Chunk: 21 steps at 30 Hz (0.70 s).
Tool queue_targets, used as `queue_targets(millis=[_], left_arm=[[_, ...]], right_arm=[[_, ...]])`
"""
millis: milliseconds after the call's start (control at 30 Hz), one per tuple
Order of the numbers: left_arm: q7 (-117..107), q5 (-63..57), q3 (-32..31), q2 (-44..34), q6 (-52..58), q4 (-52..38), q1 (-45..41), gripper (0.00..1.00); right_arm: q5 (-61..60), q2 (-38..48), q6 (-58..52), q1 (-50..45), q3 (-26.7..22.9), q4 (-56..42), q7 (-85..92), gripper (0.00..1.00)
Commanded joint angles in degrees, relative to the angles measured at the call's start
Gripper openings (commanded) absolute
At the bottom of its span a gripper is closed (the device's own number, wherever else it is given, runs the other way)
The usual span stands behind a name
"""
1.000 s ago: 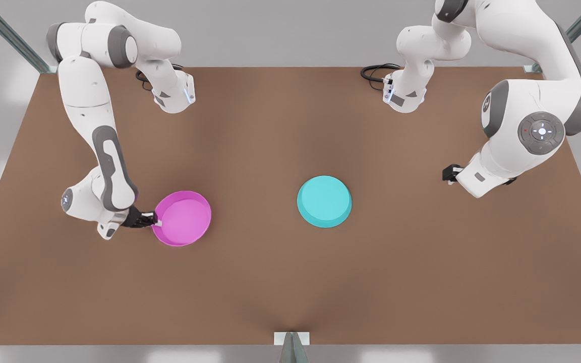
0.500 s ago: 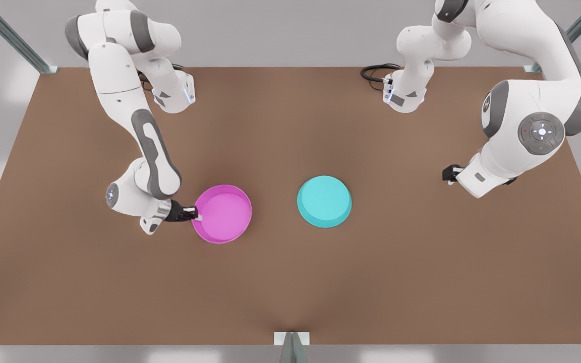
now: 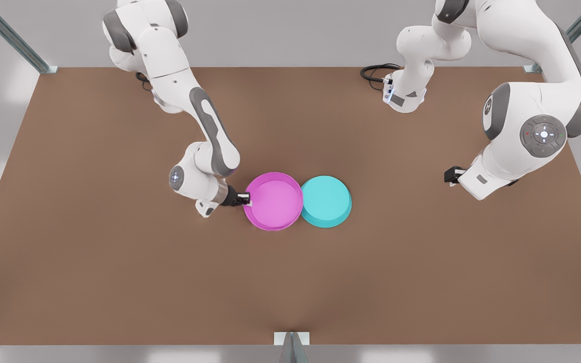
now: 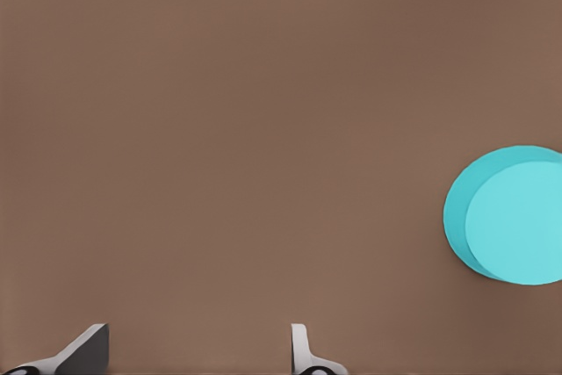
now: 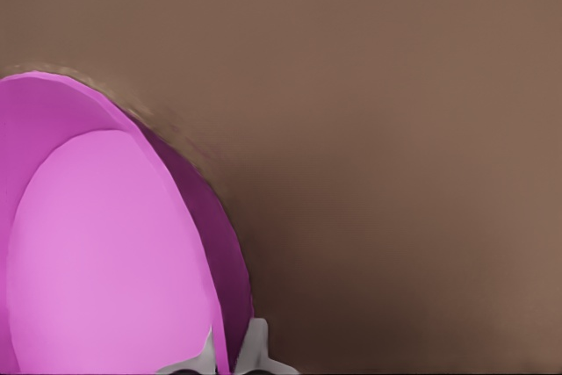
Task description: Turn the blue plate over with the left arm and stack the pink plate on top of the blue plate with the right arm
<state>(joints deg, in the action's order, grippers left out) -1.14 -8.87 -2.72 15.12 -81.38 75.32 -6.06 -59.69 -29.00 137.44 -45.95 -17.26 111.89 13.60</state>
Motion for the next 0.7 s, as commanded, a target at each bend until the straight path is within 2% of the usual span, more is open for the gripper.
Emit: queue_targets(millis=[0, 167, 300, 567, 667], left_arm=[[0.0, 0.0, 0.0, 0.0, 0.0, 0.0, 0.0, 1.0], [0.0, 0.0, 0.4, 0.3, 0.0, 0.0, 0.0, 1.0], [0.0, 0.0, 0.4, 0.3, -0.2, -0.1, 0.0, 1.0], [0.1, 0.0, 0.8, 0.6, -0.2, -0.1, 0.1, 1.0], [0.0, 0.0, 1.1, 0.7, -0.2, -0.1, 0.0, 1.0]], right_arm=[[0.7, 0.0, 0.4, -0.8, -0.3, 0.0, -0.9, 0.21], [-2.1, -1.4, 1.4, -12.0, -5.9, -1.4, -9.6, 0.21], [-5.3, -2.7, 2.8, -17.9, -8.5, -2.2, -13.2, 0.21], [-5.4, -8.8, 5.2, -24.4, -9.1, -10.6, -28.9, 0.21], [-5.4, -10.2, 5.5, -24.4, -9.1, -13.1, -29.8, 0.21]])
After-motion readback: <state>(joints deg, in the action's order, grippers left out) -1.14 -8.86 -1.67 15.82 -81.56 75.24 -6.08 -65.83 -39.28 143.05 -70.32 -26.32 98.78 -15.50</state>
